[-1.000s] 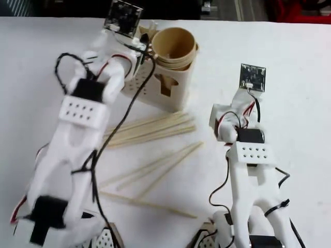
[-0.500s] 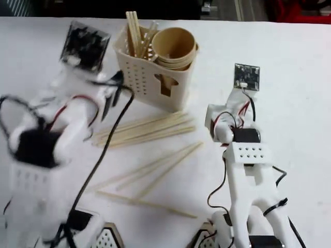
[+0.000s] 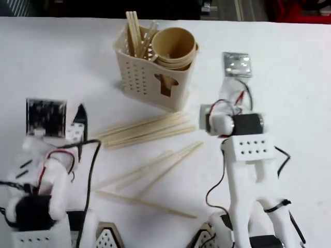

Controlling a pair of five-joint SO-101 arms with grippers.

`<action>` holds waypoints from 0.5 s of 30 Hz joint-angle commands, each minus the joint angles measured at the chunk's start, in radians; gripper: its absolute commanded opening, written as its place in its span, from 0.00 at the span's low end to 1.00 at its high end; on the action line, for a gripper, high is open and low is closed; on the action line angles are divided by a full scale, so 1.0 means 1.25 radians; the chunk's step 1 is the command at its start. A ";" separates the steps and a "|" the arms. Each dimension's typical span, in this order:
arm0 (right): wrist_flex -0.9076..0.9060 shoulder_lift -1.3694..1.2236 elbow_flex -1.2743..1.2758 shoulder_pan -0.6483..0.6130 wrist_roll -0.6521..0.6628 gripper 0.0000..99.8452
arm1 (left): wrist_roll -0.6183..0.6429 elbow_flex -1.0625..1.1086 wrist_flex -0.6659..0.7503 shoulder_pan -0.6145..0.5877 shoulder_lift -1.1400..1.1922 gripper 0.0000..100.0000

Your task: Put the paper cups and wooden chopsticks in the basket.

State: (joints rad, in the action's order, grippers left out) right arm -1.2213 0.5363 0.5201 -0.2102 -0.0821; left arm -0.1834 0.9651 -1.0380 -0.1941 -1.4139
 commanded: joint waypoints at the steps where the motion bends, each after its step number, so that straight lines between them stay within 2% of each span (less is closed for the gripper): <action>1: -0.058 0.018 -0.021 -0.046 -0.106 0.02 | -0.027 0.131 0.064 -0.039 -0.084 0.15; 3: -0.079 0.018 0.006 -0.060 -0.173 0.03 | -0.038 0.207 0.086 -0.040 -0.120 0.15; 9: -0.084 0.018 0.107 -0.123 -0.231 0.15 | -0.036 0.381 0.137 -0.040 -0.208 0.15; 15: 0.048 -0.008 0.174 -0.129 -0.254 0.15 | -0.038 0.455 0.139 -0.056 -0.292 0.15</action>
State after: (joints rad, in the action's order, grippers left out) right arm -1.2367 0.5363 0.7304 -0.3698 -0.3874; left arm -0.2202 1.5175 -0.8892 -0.2463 -1.7315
